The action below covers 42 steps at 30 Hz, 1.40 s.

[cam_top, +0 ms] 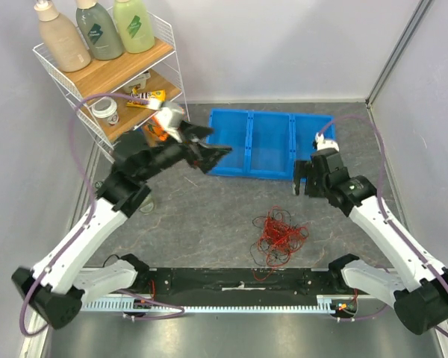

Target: Untangle the cables

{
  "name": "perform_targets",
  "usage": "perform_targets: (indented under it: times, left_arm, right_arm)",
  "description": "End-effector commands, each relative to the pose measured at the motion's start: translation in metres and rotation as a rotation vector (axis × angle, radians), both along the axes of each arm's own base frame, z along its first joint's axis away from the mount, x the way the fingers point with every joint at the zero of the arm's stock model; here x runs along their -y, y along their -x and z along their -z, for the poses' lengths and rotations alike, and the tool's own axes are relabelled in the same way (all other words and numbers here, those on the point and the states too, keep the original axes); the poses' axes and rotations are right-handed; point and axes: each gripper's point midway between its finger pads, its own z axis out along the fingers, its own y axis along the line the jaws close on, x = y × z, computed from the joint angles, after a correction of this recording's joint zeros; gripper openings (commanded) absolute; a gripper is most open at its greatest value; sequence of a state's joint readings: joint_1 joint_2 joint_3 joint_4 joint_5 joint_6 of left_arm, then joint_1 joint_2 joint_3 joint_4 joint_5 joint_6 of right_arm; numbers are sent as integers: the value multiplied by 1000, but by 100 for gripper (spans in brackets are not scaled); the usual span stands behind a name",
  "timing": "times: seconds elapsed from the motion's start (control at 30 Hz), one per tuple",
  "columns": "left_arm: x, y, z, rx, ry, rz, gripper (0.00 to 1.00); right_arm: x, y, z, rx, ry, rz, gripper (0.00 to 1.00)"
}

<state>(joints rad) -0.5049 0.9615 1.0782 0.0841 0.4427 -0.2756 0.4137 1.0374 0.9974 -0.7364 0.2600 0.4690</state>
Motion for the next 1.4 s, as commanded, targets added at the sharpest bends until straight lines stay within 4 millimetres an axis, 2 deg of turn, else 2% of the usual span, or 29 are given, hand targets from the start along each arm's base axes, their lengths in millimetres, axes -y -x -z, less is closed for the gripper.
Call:
perform_targets:
  times: [0.0,0.03,0.13,0.2,0.3,0.4,0.47,0.53,0.57,0.6,0.67,0.77,0.83,0.87,0.9,0.93,1.0,1.03,1.1,1.2,1.27,1.37]
  left_arm:
    - [66,18,42,-140,-135,145,93]
    - [80,19,61,-181,-185,157,93]
    - [124,42,110,-247,-313,254,93]
    - [143,57,133,-283,-379,302,91]
    - [160,74,156,-324,-440,355,87]
    - [162,77,156,-323,-442,353,86]
    - [158,73,150,-309,-425,319,86]
    - [151,67,147,-304,-414,263,86]
    - [147,62,145,-305,-404,221,87]
    - [140,57,142,-308,-388,174,89]
    - [130,49,138,-313,-360,94,94]
    - [116,41,134,-341,-320,6,98]
    - [111,43,135,-389,-294,3,99]
    - [108,45,137,-421,-281,21,98]
    - [107,50,140,-453,-271,56,97]
    - [103,50,142,-482,-258,74,94]
    - [97,51,152,-534,-248,93,90]
    - [95,55,163,-574,-247,104,89]
    - [97,61,181,-625,-242,135,89]
    - [103,68,211,-739,-259,161,86]
    - [107,66,225,-775,-251,151,79]
    - [113,61,241,-810,-247,132,76]
  right_arm:
    - [-11,38,41,-145,-149,46,98]
    - [-14,46,49,-173,-186,56,98]
    - [-15,70,75,-244,-239,79,97]
    - [-24,81,85,-268,-303,67,96]
    - [-50,98,101,-333,-429,-43,88]
    - [-79,110,109,-366,-558,-200,71]
    - [-93,107,103,-318,-607,-272,68]
    - [-109,98,91,-258,-660,-348,57]
    - [-117,92,85,-255,-684,-378,41]
    - [-124,84,71,-227,-700,-418,28]
    - [-123,68,51,-171,-621,-439,16]
    - [-109,52,38,-111,-501,-408,8]
    - [-117,57,39,-144,-519,-457,11]
    - [-122,61,40,-158,-540,-487,21]
    - [-127,66,40,-168,-550,-514,38]
    - [-128,67,39,-161,-548,-526,48]
    - [-124,65,35,-123,-533,-511,57]
    - [-123,63,34,-110,-525,-504,61]
    - [-117,59,38,-102,-490,-473,61]
    - [-103,56,60,-154,-414,-401,56]
    - [-102,60,73,-190,-402,-397,51]
    - [-100,67,84,-221,-394,-405,46]
